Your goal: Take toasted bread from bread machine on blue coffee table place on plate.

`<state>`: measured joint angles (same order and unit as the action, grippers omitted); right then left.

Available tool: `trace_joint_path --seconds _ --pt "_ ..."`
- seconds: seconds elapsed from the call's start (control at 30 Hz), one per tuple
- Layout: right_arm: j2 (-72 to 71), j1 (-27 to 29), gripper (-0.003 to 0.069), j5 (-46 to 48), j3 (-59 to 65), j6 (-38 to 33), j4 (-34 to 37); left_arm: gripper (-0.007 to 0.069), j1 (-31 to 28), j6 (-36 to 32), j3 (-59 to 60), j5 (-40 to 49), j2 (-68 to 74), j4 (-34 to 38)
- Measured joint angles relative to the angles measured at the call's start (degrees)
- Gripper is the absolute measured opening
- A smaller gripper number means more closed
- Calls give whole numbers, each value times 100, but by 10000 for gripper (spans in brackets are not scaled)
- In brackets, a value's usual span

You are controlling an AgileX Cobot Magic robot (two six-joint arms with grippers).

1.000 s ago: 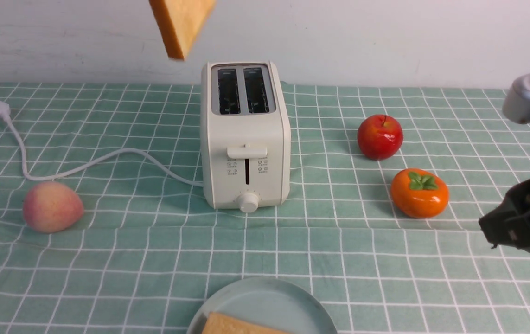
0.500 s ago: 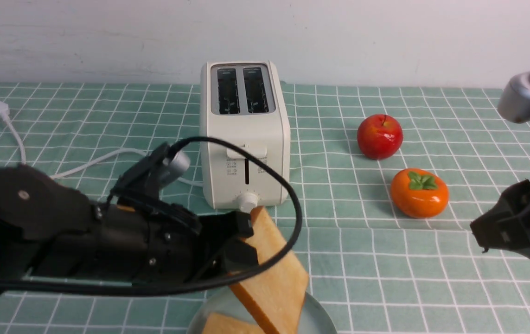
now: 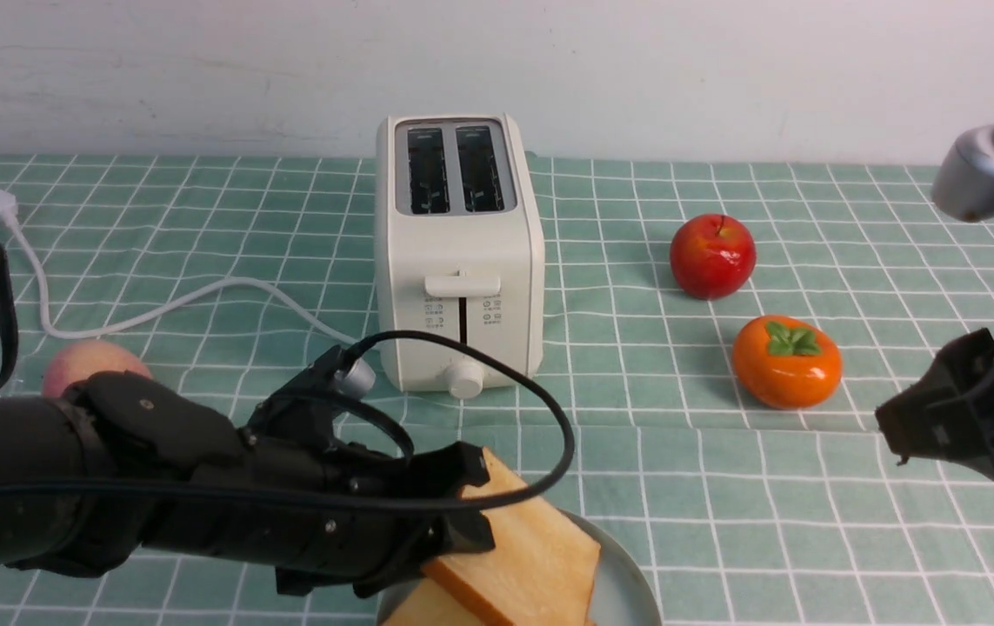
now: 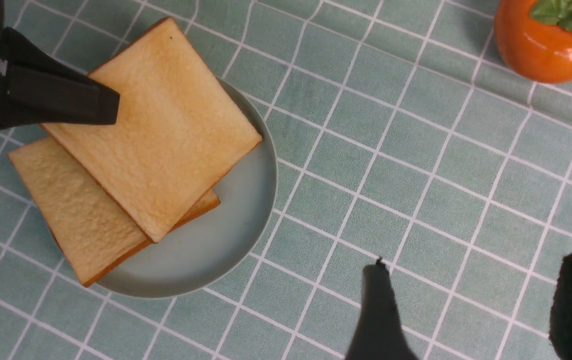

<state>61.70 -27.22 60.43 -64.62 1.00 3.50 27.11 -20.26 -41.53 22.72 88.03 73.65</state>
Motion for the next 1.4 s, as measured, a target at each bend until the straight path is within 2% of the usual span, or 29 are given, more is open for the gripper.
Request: trace_joint_path --seconds 0.03,0.07,0.1,0.13,0.17,0.27,0.33,0.43,0.47,0.5,0.53,0.57,0.6,0.7,0.77,0.8,0.83,0.87,0.9,0.97,1.03,1.23,1.4 --pt "0 0 442 0 0 0 9 339 0 0 0 30 -32 -24" --pt "0 0 442 0 0 0 9 349 0 0 0 26 -41 -31" --pt "0 0 442 -19 0 0 9 455 0 -18 0 23 -188 -196" --pt "0 0 442 -19 0 0 9 465 0 -19 0 22 -209 -218" --pt "0 0 435 -71 0 0 9 552 0 -72 -21 -45 -446 -534" --pt "-5 0 409 -222 0 1 -9 612 -54 -104 -92 -39 -755 -1000" --pt "-112 0 337 -585 68 170 -135 659 -327 -7 -366 258 -1276 -1713" --pt "-337 0 240 -1026 318 545 -351 657 -772 327 -656 693 -1757 -2338" --pt "-597 0 131 -1365 666 924 -596 638 -1148 633 -926 1199 -2090 -2795" --pt "-629 0 120 -1406 710 970 -624 634 -1189 666 -926 1261 -2126 -2847" --pt "-874 0 43 -1705 1057 1329 -879 606 -1456 869 -1076 1730 -2364 -3181" --pt "-912 0 35 -1748 1110 1382 -915 606 -1491 896 -1093 1796 -2398 -3181" --pt "-1261 0 -11 -2161 1628 1850 -1310 557 -1711 1094 -1168 2298 -2665 -3541" --pt "-1914 0 -19 -2822 2553 2514 -1922 446 -1804 1388 -1152 3087 -3127 -3907" --pt "-2315 0 -19 -3184 3087 2966 -2168 351 -1601 1432 -1049 3326 -3409 -4020" --pt "-2357 0 -19 -3241 3199 3012 -2213 341 -1572 1432 -1049 3326 -3437 -4035" --pt "-2682 0 -19 -3411 3562 3361 -2339 253 -1310 1457 -895 3425 -3648 -4115" --pt "-2826 0 -19 -3487 3787 3570 -2395 209 -1158 1469 -781 3467 -3772 -4134" --pt "-2860 0 -19 -3487 3787 3570 -2395 197 -1130 1477 -734 3488 -3797 -4136" --pt "-3247 0 -18 -3562 4197 4044 -2503 66 -932 1721 -479 3594 -4143 -4169" --pt "-3455 0 -17 -3600 4356 4260 -2680 -15 -898 2064 -275 3624 -4515 -4214" --pt "-3620 0 -16 -4267 4410 4481 -3684 -14 -887 3268 223 3646 -6027 -4229" --pt "-3620 0 -14 -4522 4412 4497 -4277 -14 -887 3426 350 3567 -6987 -4254"
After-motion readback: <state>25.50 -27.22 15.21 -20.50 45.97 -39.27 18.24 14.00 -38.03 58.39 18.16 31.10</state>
